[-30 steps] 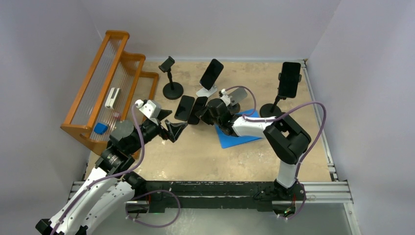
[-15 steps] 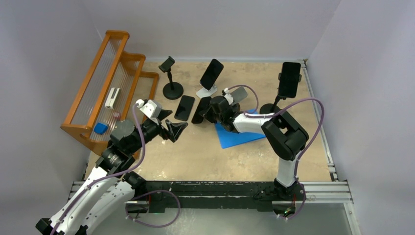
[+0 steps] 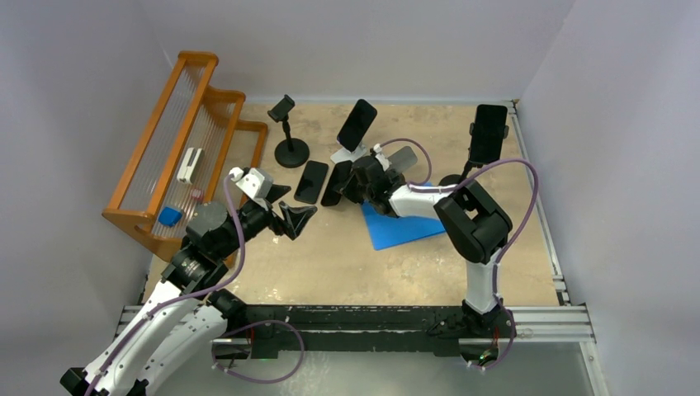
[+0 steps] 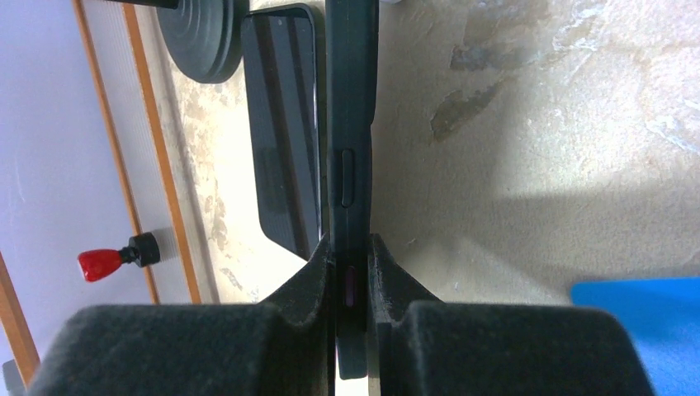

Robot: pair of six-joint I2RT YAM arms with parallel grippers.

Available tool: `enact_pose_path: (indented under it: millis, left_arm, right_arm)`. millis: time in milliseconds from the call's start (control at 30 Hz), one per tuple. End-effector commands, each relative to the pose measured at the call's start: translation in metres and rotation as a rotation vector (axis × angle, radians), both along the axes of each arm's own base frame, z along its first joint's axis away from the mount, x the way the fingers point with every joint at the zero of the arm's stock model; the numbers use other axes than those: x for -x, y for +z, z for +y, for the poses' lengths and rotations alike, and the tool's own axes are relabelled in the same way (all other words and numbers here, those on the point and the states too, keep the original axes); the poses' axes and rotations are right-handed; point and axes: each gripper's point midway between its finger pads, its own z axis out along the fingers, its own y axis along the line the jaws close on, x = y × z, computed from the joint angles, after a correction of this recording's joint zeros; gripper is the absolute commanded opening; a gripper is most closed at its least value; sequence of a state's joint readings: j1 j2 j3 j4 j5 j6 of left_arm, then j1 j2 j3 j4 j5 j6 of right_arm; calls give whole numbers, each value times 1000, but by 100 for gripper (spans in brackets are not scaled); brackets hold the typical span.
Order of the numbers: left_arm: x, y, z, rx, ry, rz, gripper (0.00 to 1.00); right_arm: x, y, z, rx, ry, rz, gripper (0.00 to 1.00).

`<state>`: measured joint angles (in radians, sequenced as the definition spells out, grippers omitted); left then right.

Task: Remove the phone from the phone stand
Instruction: Place the phone at the center of the board.

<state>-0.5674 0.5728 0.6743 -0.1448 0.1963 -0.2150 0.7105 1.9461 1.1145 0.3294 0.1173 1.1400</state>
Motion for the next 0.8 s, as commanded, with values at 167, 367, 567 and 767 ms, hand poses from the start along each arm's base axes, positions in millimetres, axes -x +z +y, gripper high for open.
enact_pose_path:
  millis: [167, 367, 567, 767]
  left_arm:
    - [0, 11, -1, 9, -10, -42, 82]
    - [0, 12, -2, 11, -13, -42, 82]
    - [1, 12, -1, 12, -14, -44, 82]
    - [1, 12, -2, 13, -14, -44, 82]
  right_arm:
    - [-17, 35, 21, -99, 52, -65, 0]
    - [-15, 32, 24, -109, 73, -50, 5]
    - [-17, 32, 26, -116, 79, -47, 7]
    - [-14, 31, 29, -124, 102, -38, 8]
